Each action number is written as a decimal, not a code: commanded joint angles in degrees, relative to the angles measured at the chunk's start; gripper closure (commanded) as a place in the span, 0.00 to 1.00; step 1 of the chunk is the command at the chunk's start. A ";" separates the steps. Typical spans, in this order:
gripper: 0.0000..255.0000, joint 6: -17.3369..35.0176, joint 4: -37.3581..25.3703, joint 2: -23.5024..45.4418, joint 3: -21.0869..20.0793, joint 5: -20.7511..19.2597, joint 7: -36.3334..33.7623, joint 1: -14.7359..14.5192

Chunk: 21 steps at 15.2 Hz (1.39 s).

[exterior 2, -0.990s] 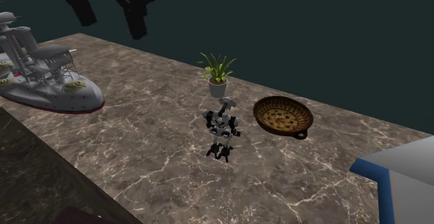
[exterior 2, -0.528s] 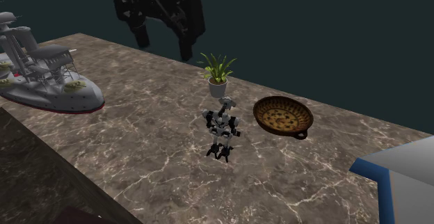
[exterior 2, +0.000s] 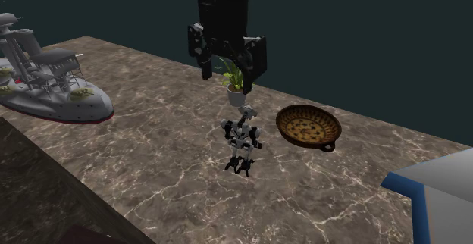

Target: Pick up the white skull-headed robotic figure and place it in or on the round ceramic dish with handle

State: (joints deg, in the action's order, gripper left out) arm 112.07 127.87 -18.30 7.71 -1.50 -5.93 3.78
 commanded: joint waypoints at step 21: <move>1.00 9.30 -0.78 12.16 2.19 0.25 0.80 1.41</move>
State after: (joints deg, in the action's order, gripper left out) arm 121.37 127.09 -6.14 9.90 -1.25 -5.14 5.18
